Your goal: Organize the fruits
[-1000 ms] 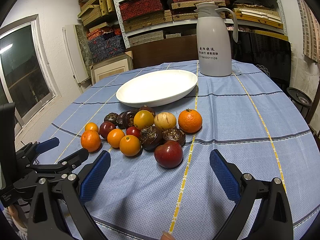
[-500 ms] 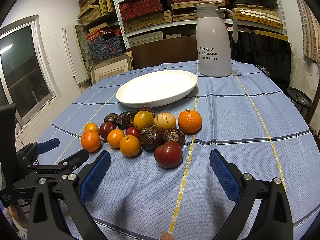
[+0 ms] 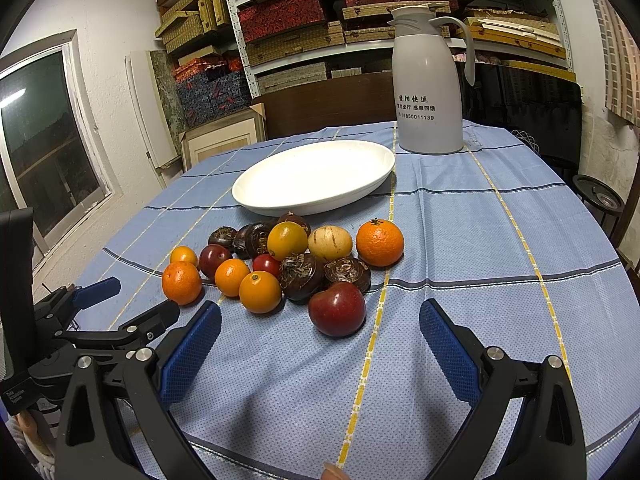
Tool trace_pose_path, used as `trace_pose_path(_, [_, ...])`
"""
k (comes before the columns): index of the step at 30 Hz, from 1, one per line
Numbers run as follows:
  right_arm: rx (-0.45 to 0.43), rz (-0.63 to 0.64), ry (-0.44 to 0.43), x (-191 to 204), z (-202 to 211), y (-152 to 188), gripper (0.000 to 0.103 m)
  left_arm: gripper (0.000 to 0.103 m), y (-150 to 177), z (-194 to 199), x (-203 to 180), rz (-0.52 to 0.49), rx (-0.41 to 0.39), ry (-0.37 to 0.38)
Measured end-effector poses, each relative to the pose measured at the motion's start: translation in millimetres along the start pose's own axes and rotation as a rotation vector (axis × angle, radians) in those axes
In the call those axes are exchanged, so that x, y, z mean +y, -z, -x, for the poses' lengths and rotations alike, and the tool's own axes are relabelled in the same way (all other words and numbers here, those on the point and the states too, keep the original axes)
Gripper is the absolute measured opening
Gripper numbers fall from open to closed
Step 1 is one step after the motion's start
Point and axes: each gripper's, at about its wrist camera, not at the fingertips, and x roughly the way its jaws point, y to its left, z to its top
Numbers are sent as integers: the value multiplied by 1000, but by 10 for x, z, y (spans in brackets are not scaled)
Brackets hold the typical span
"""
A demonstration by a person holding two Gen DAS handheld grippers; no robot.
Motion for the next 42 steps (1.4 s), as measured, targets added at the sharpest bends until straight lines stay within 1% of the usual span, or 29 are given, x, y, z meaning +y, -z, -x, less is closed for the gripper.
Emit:
trace_pose_path(17, [2, 0, -1, 1, -2, 3, 100, 99, 10, -30, -20, -4, 17, 5])
trace_pose_path(19, [7, -1, -1, 6, -30, 7, 100, 99, 8, -40, -20, -5, 25, 8])
trace_pose_path(21, [18, -4, -1, 1, -47, 13, 100, 99, 8, -79, -18, -7, 52, 14])
trace_pose_path(24, [57, -1, 21, -11, -90, 35, 100, 99, 16, -179, 18, 1, 114, 31])
trace_pose_path(25, [78, 5, 31, -17, -103, 47, 100, 99, 21, -236, 45, 11, 148, 41])
trace_pose_path(27, [136, 21, 56, -32, -159, 87, 100, 99, 34, -327, 94, 28, 200, 63])
trace_pose_path(29, [190, 40, 73, -61, -224, 136, 100, 99, 59, -443, 131, 36, 271, 89])
trace_pose_path(30, [215, 46, 84, -78, -253, 156, 100, 99, 67, -479, 140, 37, 289, 97])
trace_pose_path(34, [272, 53, 102, -134, -343, 181, 100, 99, 78, -512, 137, -16, 298, 72])
trace_pose_path(36, [313, 64, 130, -165, -422, 190, 100, 99, 61, -522, 151, -32, 298, 90])
trace_pose_path(37, [336, 67, 137, -188, -459, 197, 100, 99, 56, -530, 164, -53, 293, 111])
trace_pose_path(40, [354, 112, 159, -183, -512, 204, 100, 99, 48, -539, 191, -89, 291, 148])
trace_pose_path(42, [363, 135, 151, -180, -531, 199, 100, 99, 46, -535, 180, -96, 292, 144])
